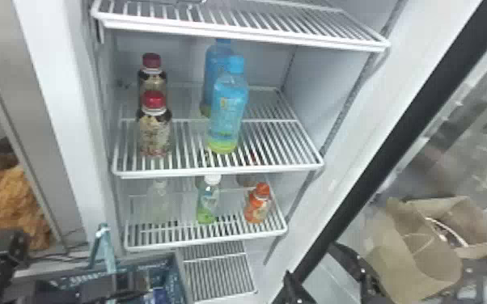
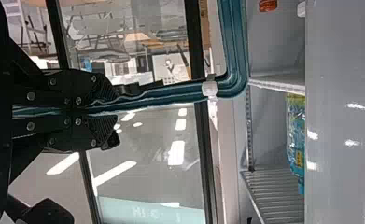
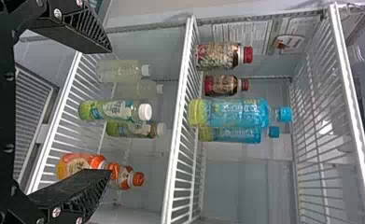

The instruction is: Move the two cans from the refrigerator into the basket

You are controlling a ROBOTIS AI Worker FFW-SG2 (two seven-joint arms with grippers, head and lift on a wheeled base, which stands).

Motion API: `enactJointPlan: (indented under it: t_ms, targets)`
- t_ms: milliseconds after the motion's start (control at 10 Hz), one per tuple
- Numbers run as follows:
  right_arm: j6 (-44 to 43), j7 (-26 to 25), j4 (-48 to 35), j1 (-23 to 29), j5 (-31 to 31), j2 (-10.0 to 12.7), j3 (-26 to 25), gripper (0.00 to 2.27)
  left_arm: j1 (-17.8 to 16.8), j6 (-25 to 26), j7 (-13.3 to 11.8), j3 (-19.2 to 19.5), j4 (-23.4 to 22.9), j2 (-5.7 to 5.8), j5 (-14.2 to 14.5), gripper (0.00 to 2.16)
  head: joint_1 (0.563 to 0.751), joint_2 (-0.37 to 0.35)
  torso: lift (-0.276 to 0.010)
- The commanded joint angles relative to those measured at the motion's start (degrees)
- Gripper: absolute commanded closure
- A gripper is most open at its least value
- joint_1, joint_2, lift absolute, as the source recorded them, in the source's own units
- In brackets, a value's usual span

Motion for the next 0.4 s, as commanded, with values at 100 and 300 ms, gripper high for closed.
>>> enactJointPlan:
  t_ms: [100,300]
  targets:
    - [-0.8,-1.8,-1.7,1.8,0.0,1.1,-1.3,0.15,0.0,-0.1,0.1,0.5,0.0,-0.3,0.1,1.19,0.695,-0.299,-0.025]
    - [-1.4,-4.0,-3.4,3.0,0.5,1.5,-1.4,0.15,0.1,-0.3,0.2,0.5,-0.1,-0.47,0.4,1.19,0.695,-0.314,-0.025]
